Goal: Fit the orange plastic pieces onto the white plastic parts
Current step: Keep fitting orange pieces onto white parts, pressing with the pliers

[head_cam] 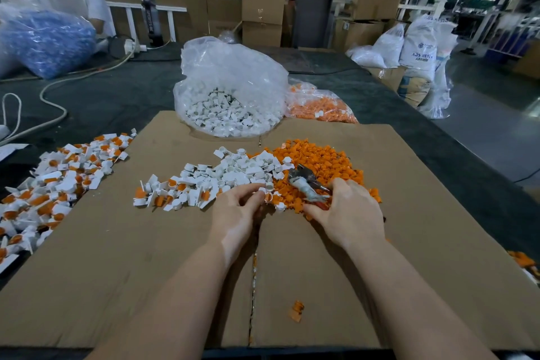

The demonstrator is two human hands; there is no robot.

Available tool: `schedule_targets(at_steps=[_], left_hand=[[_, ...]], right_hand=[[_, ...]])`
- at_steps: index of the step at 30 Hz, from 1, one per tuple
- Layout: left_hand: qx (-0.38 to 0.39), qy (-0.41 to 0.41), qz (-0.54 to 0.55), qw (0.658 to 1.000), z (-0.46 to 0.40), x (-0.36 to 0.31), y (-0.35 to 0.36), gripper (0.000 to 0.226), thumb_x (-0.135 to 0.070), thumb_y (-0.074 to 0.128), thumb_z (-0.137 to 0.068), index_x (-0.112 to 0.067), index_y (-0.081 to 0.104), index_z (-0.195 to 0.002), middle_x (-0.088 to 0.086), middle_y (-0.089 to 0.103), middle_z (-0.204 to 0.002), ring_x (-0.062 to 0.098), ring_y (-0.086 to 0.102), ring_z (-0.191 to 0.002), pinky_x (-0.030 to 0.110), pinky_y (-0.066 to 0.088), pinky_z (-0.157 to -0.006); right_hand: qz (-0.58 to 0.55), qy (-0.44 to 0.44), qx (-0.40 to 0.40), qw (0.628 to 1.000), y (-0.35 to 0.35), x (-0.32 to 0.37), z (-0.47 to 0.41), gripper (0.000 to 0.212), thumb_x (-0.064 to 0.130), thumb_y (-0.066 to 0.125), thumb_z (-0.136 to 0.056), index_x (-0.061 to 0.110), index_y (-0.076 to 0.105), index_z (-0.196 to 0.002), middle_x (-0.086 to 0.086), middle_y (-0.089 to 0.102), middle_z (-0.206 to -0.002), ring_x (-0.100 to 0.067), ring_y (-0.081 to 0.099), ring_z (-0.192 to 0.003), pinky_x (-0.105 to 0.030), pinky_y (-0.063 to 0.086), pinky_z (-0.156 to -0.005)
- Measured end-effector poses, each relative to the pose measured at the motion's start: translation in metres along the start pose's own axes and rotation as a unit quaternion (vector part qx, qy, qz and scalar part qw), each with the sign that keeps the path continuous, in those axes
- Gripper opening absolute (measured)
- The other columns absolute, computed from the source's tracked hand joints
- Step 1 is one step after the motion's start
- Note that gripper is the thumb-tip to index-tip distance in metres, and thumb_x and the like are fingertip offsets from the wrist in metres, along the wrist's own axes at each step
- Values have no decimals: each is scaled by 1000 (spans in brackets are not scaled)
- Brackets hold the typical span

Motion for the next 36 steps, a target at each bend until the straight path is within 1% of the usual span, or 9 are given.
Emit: schedule_targets(at_steps=[2, 6, 11, 16, 21, 26, 29, 32, 36], left_hand=[[0, 21, -55, 998, 0, -1, -1, 22, -17, 58, -91, -13, 68, -110, -2, 67, -105, 7, 58, -99, 0, 38, -73], [28, 51, -117, 991, 1, -4, 0, 23, -17, 54, -93, -18, 69, -110, -5, 65, -112, 3, 53, -105, -3, 33, -75], [61, 50, -136, 988, 2, -5, 3, 22, -15, 55, -92, -18, 69, -109, -4, 66, -114, 6, 56, -110, 14, 36, -92], [79, 0, -85, 993, 7, -4, 0, 28, -5, 64, -82, -22, 70, -104, -4, 68, -102, 9, 60, -98, 21, 43, -89], [115, 45, -108, 986, 11, -5, 3, 33, -9, 72, -77, -31, 65, -100, 3, 70, -92, 15, 63, -84, 23, 49, -81], [28, 54, -128, 990, 9, -2, 1, 20, -12, 66, -84, -23, 69, -101, -9, 63, -85, 5, 57, -78, 5, 38, -64], [-42, 68, -153, 985, 7, 0, -3, 26, -7, 58, -88, -29, 69, -98, -4, 52, -92, 5, 51, -80, 0, 32, -68], [-99, 57, -174, 978, 5, 2, -4, 28, -2, 50, -91, -13, 65, -113, -1, 38, -100, 10, 47, -91, -6, 25, -76], [-108, 26, -237, 965, 0, 7, -1, 36, 1, 47, -91, -4, 55, -126, 8, 33, -124, 25, 41, -119, 26, 34, -104]], right_hand=[[45, 4, 10, 999, 6, -6, -2, 60, 71, 49, -76, 17, 53, -102, -1, 57, -108, -20, 50, -104, -31, 39, -84], [93, -51, -17, 994, 10, -1, 2, 66, 69, 43, -81, 22, 51, -126, -4, 48, -131, -23, 40, -124, -43, 21, -108], [-183, -211, -99, 955, 15, 33, 18, 21, 10, 68, -82, 9, 69, -103, -7, 66, -95, -25, 60, -92, -37, 50, -81], [-277, -184, -75, 940, 23, 35, 21, 7, 6, 66, -83, 7, 71, -88, -5, 67, -85, -20, 62, -85, -33, 50, -77], [-288, -160, -87, 940, 25, 34, 21, 4, 6, 67, -82, 8, 70, -84, -1, 66, -82, -16, 59, -82, -25, 46, -74], [-265, -117, -141, 947, 27, 31, 21, 7, 5, 68, -81, 8, 70, -87, -3, 68, -84, -19, 61, -84, -25, 45, -76], [-243, -107, -174, 948, 28, 30, 20, 11, -3, 70, -77, 5, 69, -85, -7, 67, -81, -25, 61, -79, -36, 51, -73], [-221, -102, -183, 953, 28, 29, 20, 15, -8, 68, -74, 4, 69, -84, -9, 66, -79, -29, 61, -76, -42, 52, -69], [-201, -91, -173, 960, 29, 29, 20, 19, -11, 66, -73, 3, 70, -86, -11, 66, -80, -31, 61, -76, -43, 51, -68]])
Point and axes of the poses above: each hand's wrist, its own z-axis away from the middle knuckle, its own y-axis out of the palm, x = y × z, the point moved 2 cm from there along -z, towards the middle knuckle
